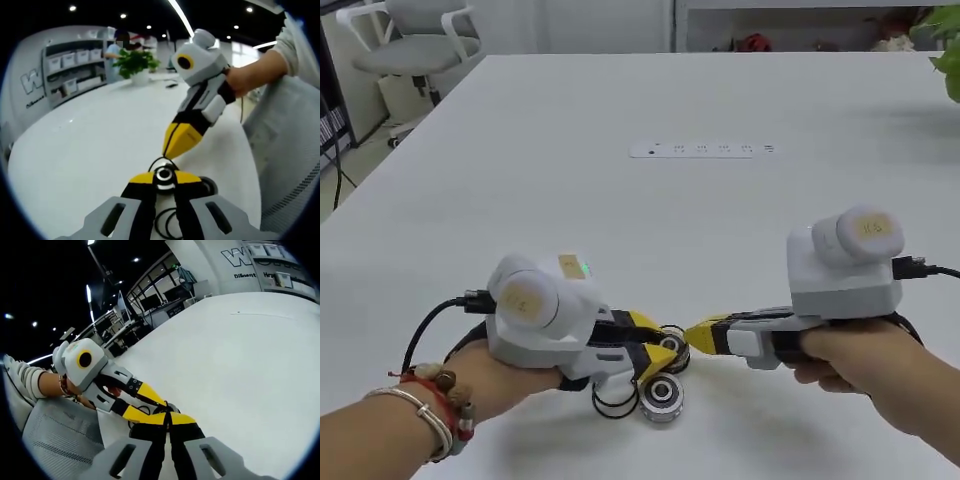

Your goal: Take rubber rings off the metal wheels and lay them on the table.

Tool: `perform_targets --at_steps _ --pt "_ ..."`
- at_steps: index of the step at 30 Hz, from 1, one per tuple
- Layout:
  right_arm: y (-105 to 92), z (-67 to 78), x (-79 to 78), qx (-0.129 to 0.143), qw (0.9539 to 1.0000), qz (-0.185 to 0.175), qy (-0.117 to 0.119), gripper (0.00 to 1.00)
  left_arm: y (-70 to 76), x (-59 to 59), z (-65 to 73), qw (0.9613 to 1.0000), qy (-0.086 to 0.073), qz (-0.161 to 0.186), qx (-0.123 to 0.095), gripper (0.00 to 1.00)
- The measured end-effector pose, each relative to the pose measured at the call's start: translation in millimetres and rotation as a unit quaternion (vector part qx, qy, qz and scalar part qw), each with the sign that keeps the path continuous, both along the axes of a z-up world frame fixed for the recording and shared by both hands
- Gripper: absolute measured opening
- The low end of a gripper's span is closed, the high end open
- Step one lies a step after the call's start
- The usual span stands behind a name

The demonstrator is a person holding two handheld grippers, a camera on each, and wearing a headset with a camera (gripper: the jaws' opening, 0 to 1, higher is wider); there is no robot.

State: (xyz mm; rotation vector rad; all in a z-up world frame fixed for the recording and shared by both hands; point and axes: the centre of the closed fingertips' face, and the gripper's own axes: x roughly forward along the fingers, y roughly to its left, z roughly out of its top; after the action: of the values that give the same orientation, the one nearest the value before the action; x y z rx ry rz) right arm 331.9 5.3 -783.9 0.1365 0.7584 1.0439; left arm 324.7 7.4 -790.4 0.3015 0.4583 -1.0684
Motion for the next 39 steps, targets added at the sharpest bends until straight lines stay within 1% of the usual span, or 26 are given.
perform_targets --at_steps 1,4,7,8,9,11,13,14,15,18,22,24,25,27,30,34,36,38,39 --pt "0.2 0.9 -0.3 0.001 1.0 0.0 0.0 0.0 -0.2 -0.1 0.2 1.0 0.001 0.0 0.002 0.14" --pt "0.7 2.2 -1.1 0.003 1.0 -0.001 0.001 0.0 2.4 -0.9 1.1 0.9998 0.009 -0.005 0.019 0.16" --pt "0.9 2.0 -1.4 0.001 1.0 0.0 0.002 0.0 5.9 -3.4 1.6 0.9995 0.009 -0.013 0.028 0.18" --pt "0.9 2.0 -1.5 0.001 1.0 0.0 0.002 0.0 8.6 -5.6 1.0 0.9991 0.013 -0.02 0.035 0.21" --pt "0.9 2.4 -1.8 0.0 1.0 0.0 0.001 0.0 10.8 -7.1 1.0 0.9987 0.014 -0.025 0.042 0.24" --pt "0.6 4.3 -1.7 0.002 1.0 -0.001 -0.001 0.0 15.9 -6.5 5.7 0.9986 0.007 -0.024 0.045 0.33" --pt "-2.4 6.1 1.9 0.004 1.0 -0.007 -0.004 0.0 19.6 -4.2 14.5 0.9992 0.002 -0.019 0.035 0.39" --pt "-3.8 7.1 3.6 0.006 0.9999 -0.01 -0.003 0.0 21.6 -2.8 19.9 0.9994 0.0 -0.017 0.029 0.41" --pt "-4.3 7.6 4.0 0.007 0.9999 -0.011 -0.003 0.0 22.0 -2.6 21.8 0.9995 -0.001 -0.017 0.027 0.42" --pt "-6.6 9.7 6.4 0.013 0.9997 -0.02 0.0 0.0 22.8 -1.4 38.0 0.9995 -0.02 -0.02 0.016 0.45" --pt "-6.1 13.1 6.5 0.017 0.9996 -0.023 -0.001 0.0 24.5 -1.2 52.7 0.9995 -0.027 -0.016 0.001 0.54" --pt "-5.6 15.3 6.5 0.02 0.9995 -0.024 -0.002 0.0 27.1 -0.5 59.1 0.9993 -0.035 -0.013 -0.003 0.57" --pt "-6.2 15.9 7.3 0.022 0.9994 -0.025 -0.002 0.0 28.8 0.3 63.3 0.9992 -0.038 -0.009 -0.009 0.58" --pt "-5.6 18.8 7.2 0.026 0.9993 -0.026 -0.003 0.0 31.7 1.1 69.3 0.9991 -0.039 -0.001 -0.019 0.6" --pt "-4.2 22.5 7.3 0.033 0.999 -0.028 -0.003 0.0 37.2 2.3 76.0 0.9986 -0.046 0.013 -0.022 0.62" --pt "-2.2 25.9 7.8 0.042 0.9987 -0.03 -0.002 0.0 42.5 2.4 87.9 0.9974 -0.051 0.03 -0.041 0.64" --pt "-0.3 29.1 7.3 0.049 0.9983 -0.03 0.001 0.0 45.7 2.7 91.3 0.9969 -0.056 0.037 -0.042 0.65" --pt "1.4 31.7 7.4 0.054 0.9981 -0.029 0.002 0.0 47.7 3.5 94.2 0.9962 -0.057 0.045 -0.048 0.67" --pt "2.8 33.1 6.8 0.056 0.9981 -0.027 0.002 0.0 48.4 2.9 95.5 0.9959 -0.055 0.049 -0.054 0.69"
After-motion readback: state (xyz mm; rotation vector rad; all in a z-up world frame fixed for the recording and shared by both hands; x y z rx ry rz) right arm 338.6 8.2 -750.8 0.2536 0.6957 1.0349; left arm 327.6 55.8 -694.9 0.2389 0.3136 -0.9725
